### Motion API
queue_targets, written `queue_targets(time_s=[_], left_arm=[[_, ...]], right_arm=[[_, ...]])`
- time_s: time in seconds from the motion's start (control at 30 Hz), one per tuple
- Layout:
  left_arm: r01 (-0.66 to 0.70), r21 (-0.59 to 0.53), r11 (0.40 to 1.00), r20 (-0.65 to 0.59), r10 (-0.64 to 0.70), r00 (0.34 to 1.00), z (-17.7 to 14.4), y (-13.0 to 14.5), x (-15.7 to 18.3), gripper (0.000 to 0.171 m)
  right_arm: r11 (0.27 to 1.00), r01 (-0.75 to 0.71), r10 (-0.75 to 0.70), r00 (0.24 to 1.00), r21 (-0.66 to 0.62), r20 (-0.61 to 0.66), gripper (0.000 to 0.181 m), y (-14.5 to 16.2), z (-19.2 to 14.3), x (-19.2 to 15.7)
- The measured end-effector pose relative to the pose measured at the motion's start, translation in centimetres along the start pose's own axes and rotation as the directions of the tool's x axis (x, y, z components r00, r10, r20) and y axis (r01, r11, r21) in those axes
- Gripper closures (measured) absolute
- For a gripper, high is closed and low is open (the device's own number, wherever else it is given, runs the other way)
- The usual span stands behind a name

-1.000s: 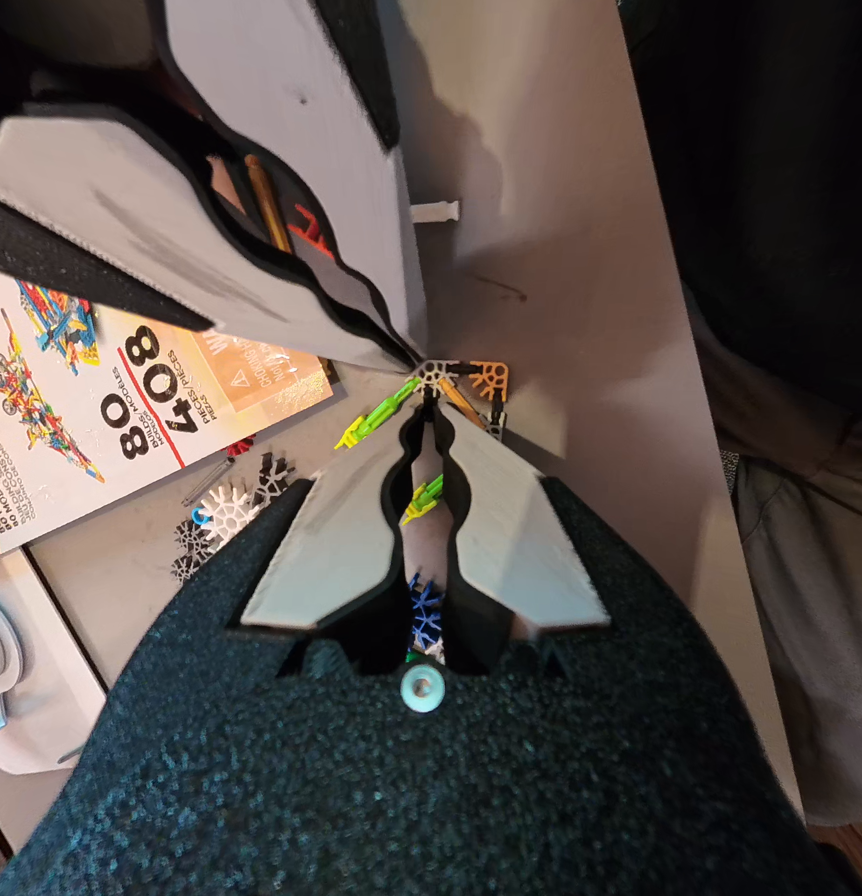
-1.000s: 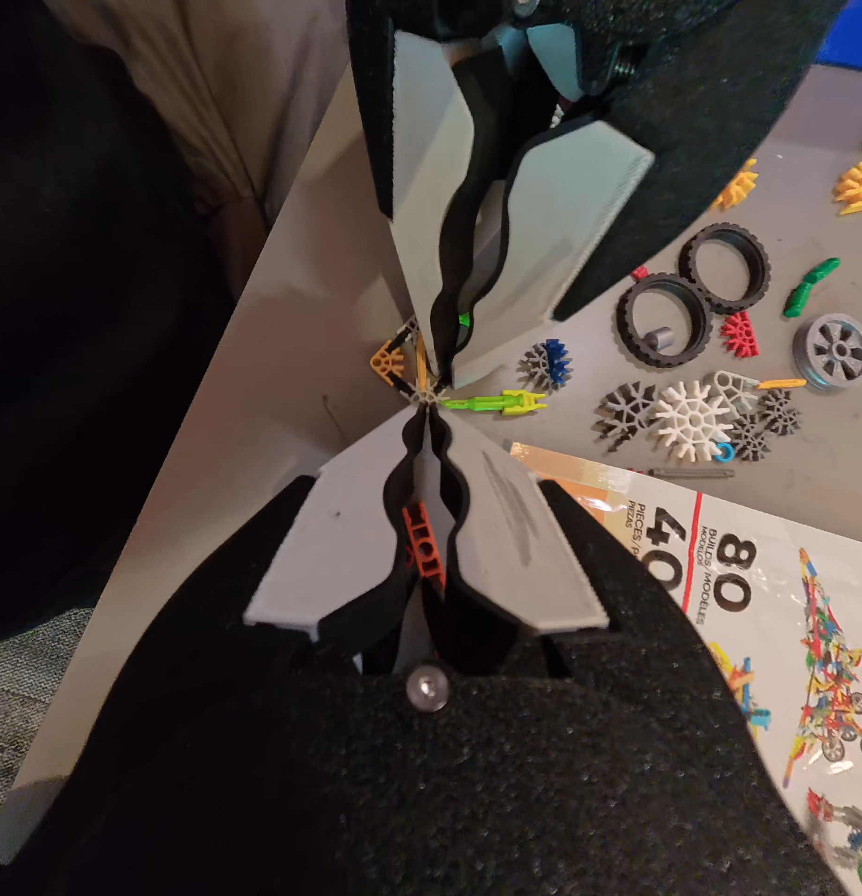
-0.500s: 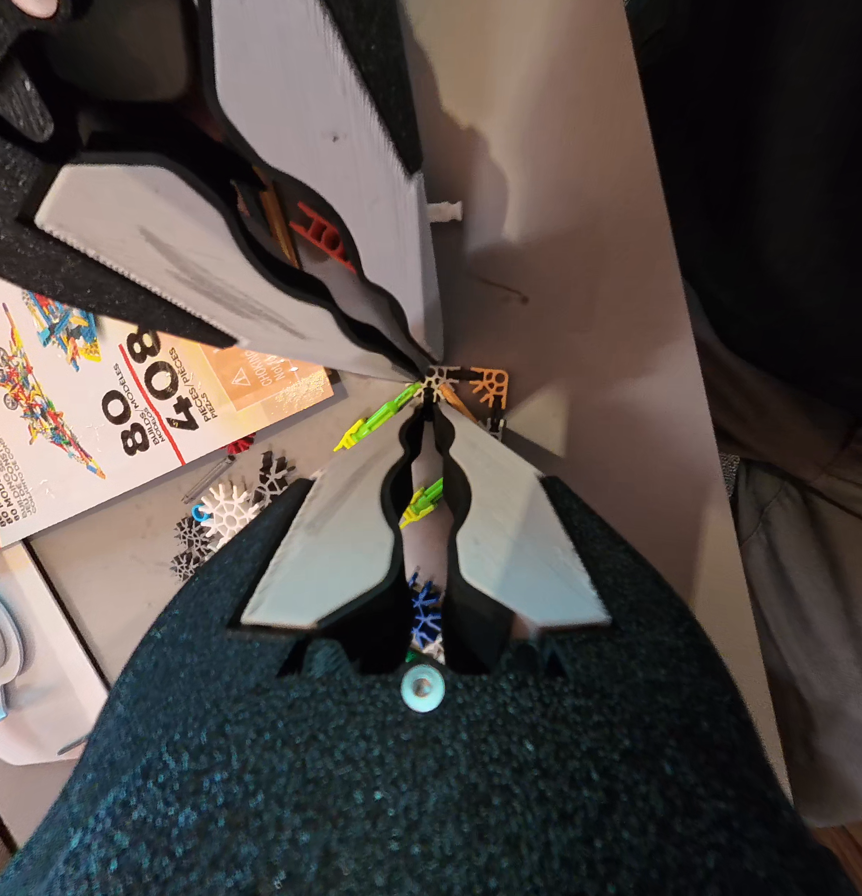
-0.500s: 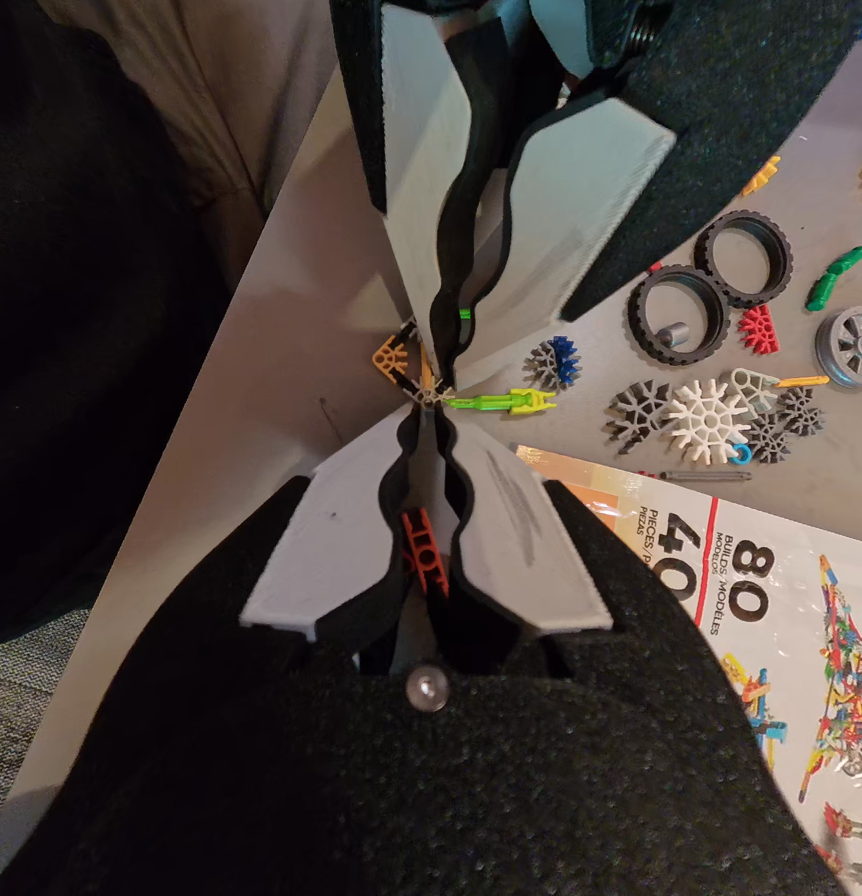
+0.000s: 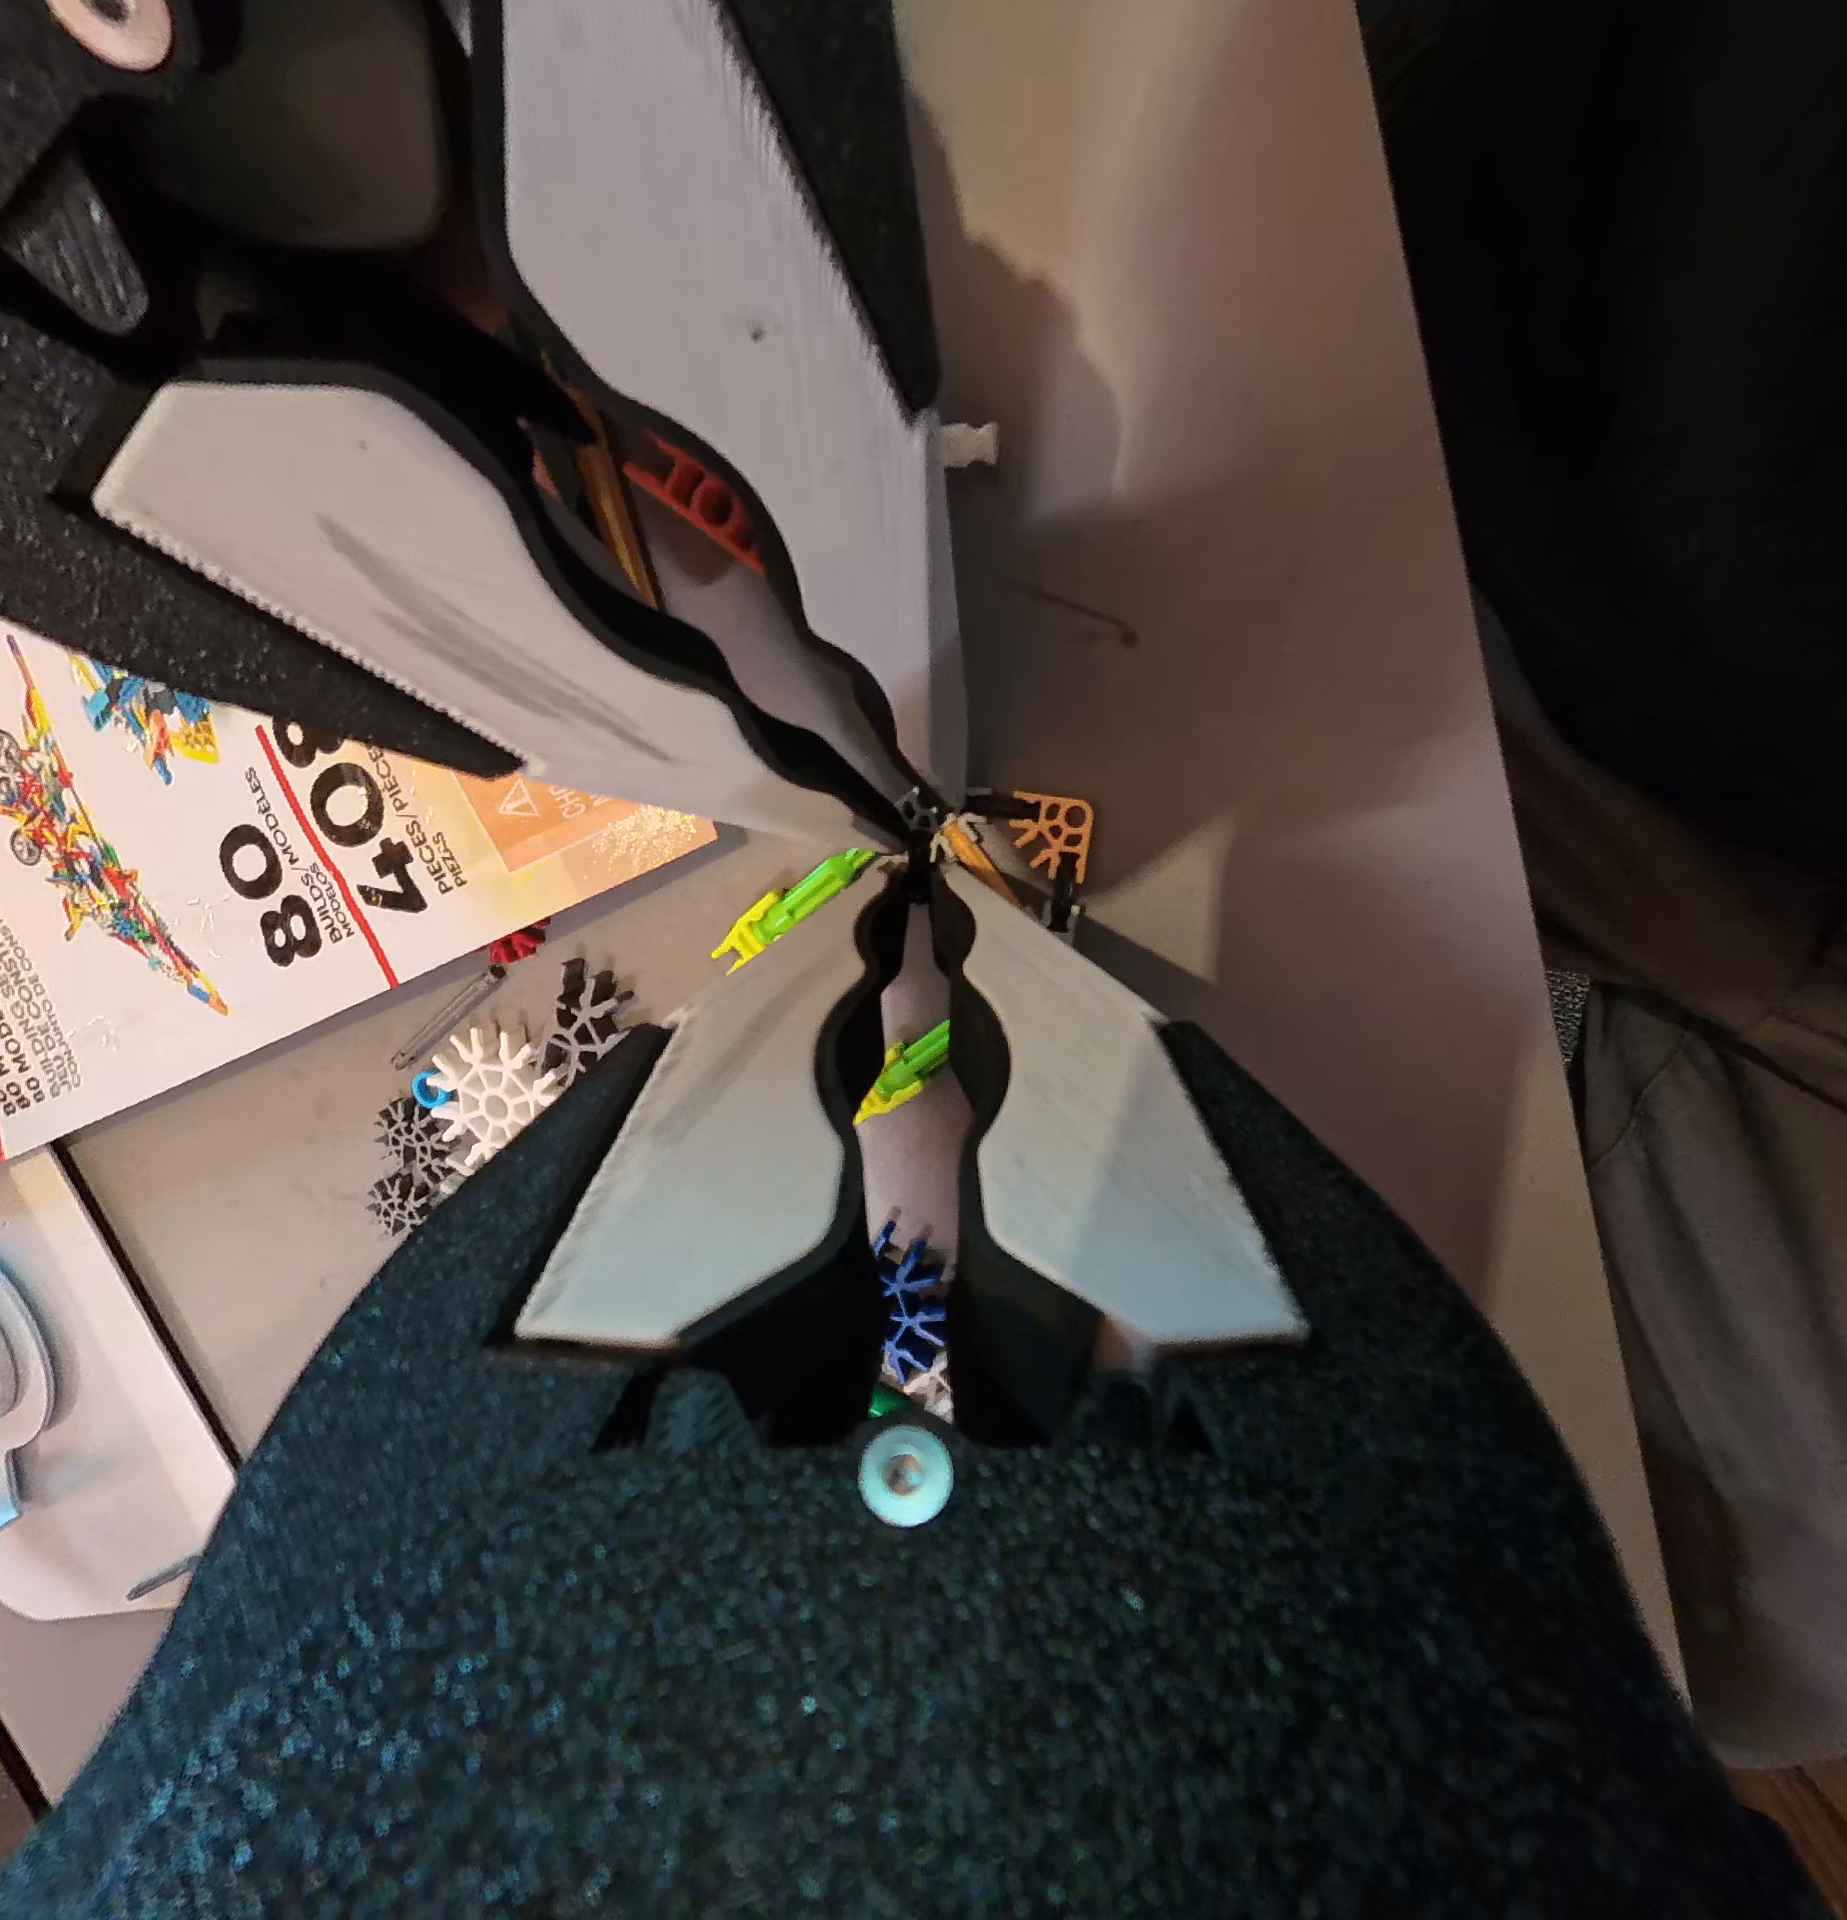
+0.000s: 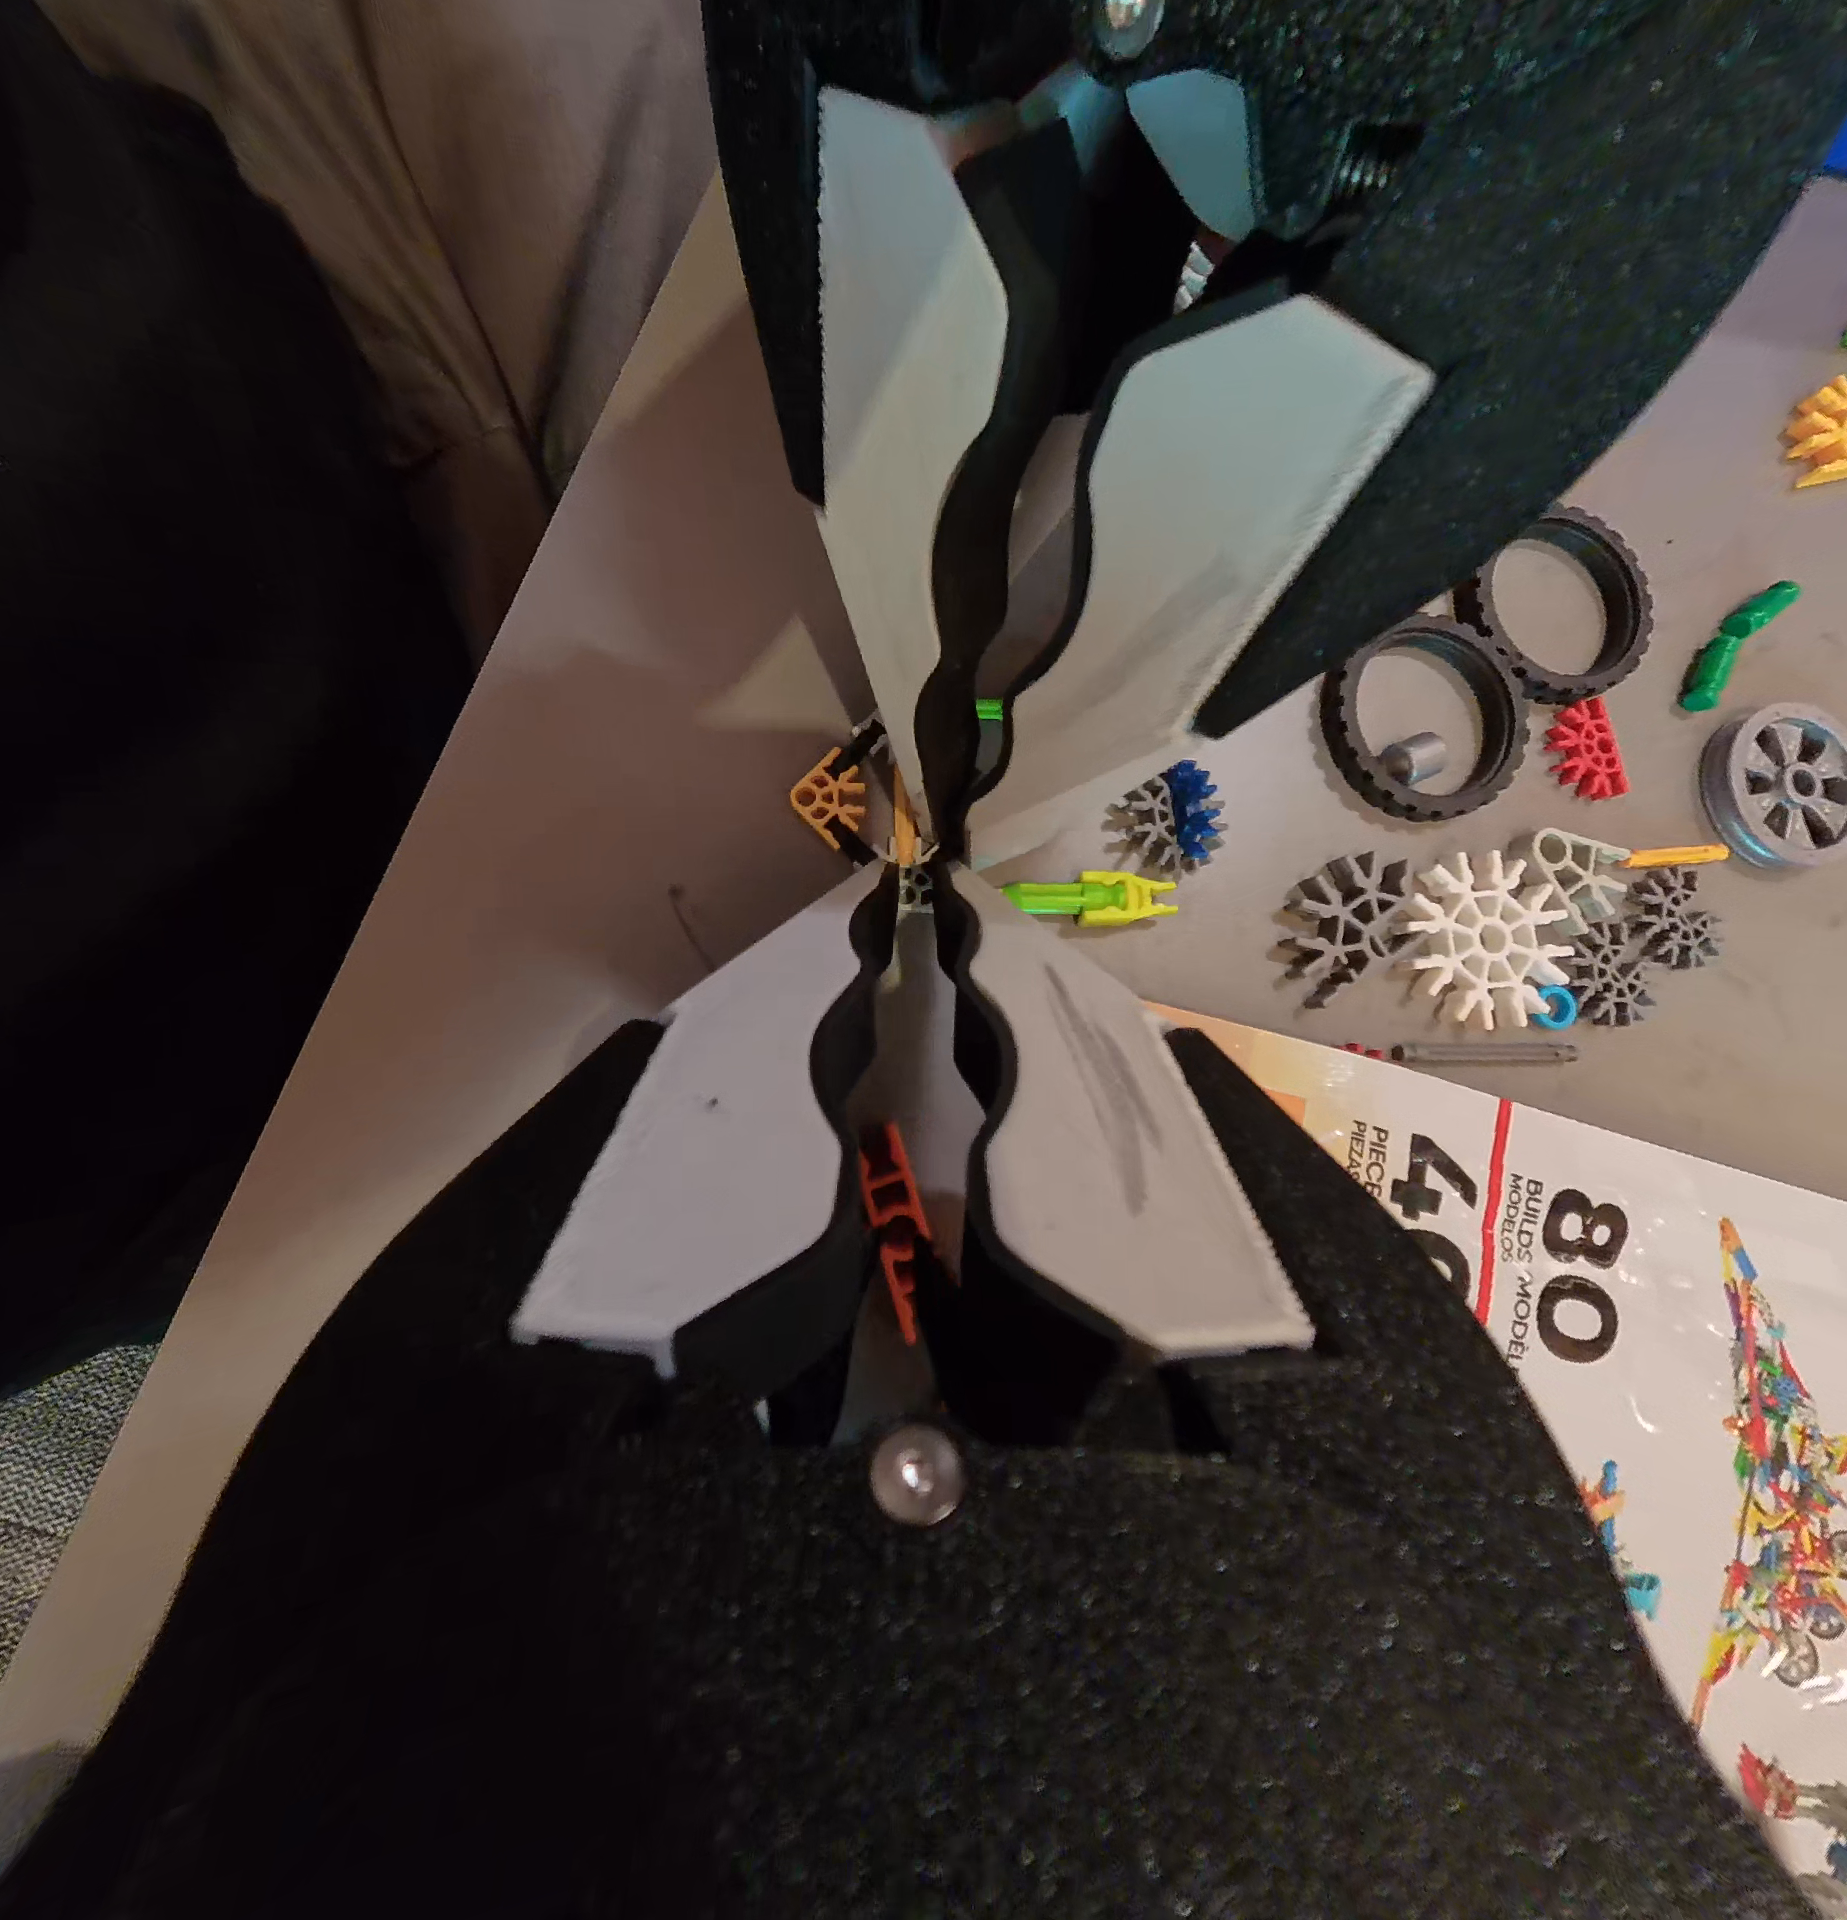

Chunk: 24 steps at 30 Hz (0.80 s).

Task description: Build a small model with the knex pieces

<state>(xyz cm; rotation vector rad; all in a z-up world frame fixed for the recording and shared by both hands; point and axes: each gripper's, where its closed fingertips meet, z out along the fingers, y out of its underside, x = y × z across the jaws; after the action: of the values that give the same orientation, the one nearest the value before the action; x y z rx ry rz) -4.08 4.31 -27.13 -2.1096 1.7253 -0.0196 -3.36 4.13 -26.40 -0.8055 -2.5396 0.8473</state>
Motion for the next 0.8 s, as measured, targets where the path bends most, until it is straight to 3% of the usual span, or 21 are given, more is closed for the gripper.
queue_targets(time_s=[0.8], left_arm=[[0.016, 0.007, 1.0, -0.005, -0.016, 1.0, -0.02, 0.07, -0.08, 0.169]], right_arm=[[0.999, 0.032, -0.033, 0.999, -0.018, -0.034, 0.177, 0.02, 0.25, 0.06]])
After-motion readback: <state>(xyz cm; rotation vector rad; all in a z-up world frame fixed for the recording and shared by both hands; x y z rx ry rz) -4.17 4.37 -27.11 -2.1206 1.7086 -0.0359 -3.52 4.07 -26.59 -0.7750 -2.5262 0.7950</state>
